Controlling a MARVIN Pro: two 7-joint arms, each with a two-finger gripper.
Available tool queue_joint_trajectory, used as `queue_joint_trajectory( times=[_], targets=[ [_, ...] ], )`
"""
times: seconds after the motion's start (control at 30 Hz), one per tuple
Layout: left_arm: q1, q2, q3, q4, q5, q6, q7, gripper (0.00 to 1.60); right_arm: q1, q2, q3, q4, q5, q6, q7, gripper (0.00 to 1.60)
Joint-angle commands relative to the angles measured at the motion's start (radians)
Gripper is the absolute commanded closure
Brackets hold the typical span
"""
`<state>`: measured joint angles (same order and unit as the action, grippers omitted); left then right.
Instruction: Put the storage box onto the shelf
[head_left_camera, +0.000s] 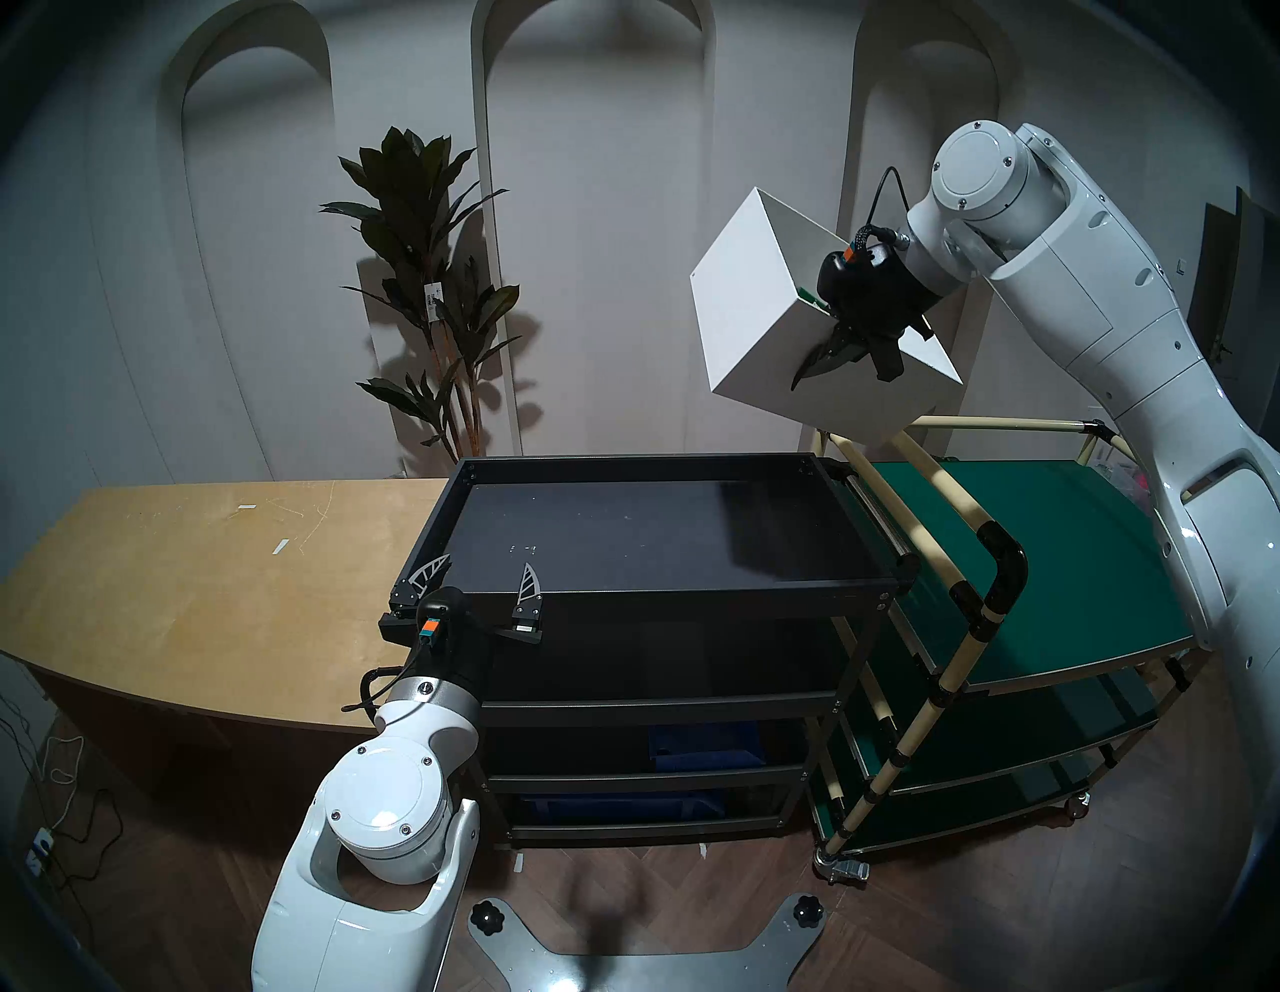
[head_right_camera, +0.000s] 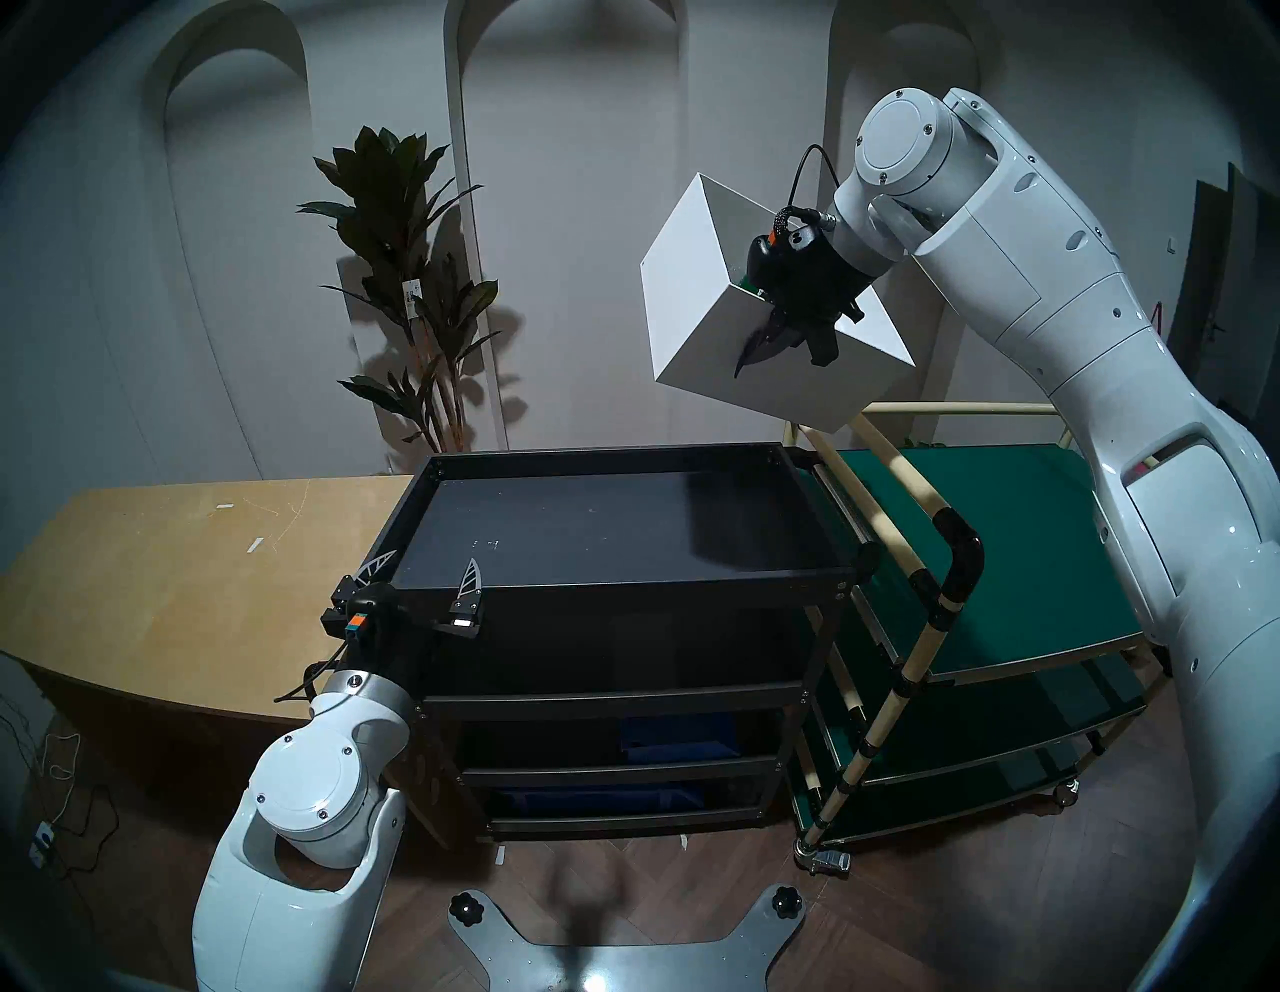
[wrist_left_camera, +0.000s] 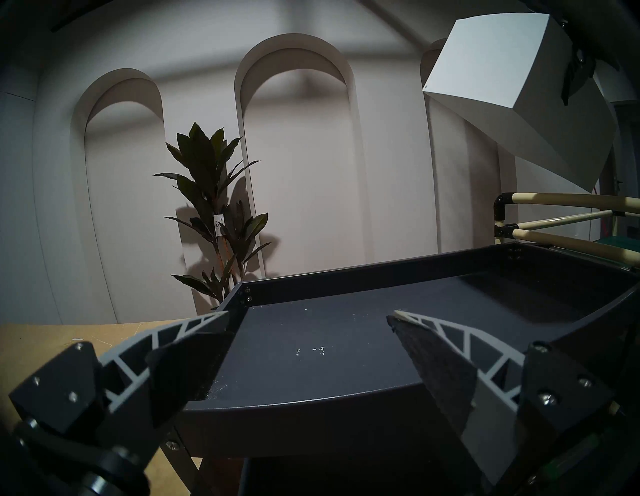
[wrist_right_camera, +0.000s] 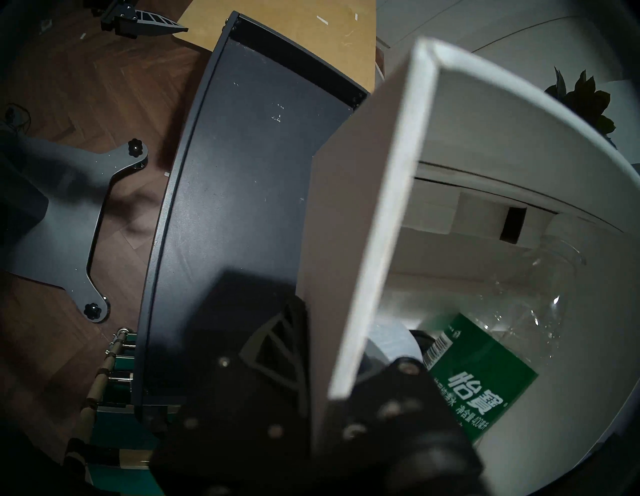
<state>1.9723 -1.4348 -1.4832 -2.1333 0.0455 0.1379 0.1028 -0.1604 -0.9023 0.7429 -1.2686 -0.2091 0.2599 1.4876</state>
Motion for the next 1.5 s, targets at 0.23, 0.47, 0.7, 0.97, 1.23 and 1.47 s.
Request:
queue_joint_trajectory(
  times=[0.23, 0.47, 0.7, 0.97, 1.23, 1.47],
  targets=[
    [-0.004, 0.0, -0.001, -0.025, -0.002, -0.006, 0.0, 0.0, 0.054, 0.044, -0.09, -0.156, 0.109, 0.1, -0.004, 1.6],
    [-0.004, 0.0, -0.001, -0.026, -0.003, -0.007, 0.0, 0.0, 0.057, 0.06, -0.152, -0.228, 0.176, 0.156, -0.004, 1.6],
    [-0.003, 0.001, -0.001, -0.027, -0.003, -0.007, 0.001, 0.0, 0.063, 0.099, -0.209, -0.284, 0.244, 0.224, -0.004, 1.6],
    [-0.003, 0.001, 0.0, -0.029, -0.004, -0.007, 0.001, 0.0, 0.058, 0.144, -0.281, -0.324, 0.323, 0.311, -0.047, 1.6],
    [-0.002, 0.002, 0.0, -0.031, -0.005, -0.007, 0.002, 0.0, 0.066, 0.168, -0.351, -0.344, 0.401, 0.396, -0.135, 1.6],
    [-0.001, 0.003, 0.0, -0.032, -0.005, -0.006, 0.002, 0.0, 0.08, 0.17, -0.405, -0.35, 0.472, 0.468, -0.21, 1.6]
  ],
)
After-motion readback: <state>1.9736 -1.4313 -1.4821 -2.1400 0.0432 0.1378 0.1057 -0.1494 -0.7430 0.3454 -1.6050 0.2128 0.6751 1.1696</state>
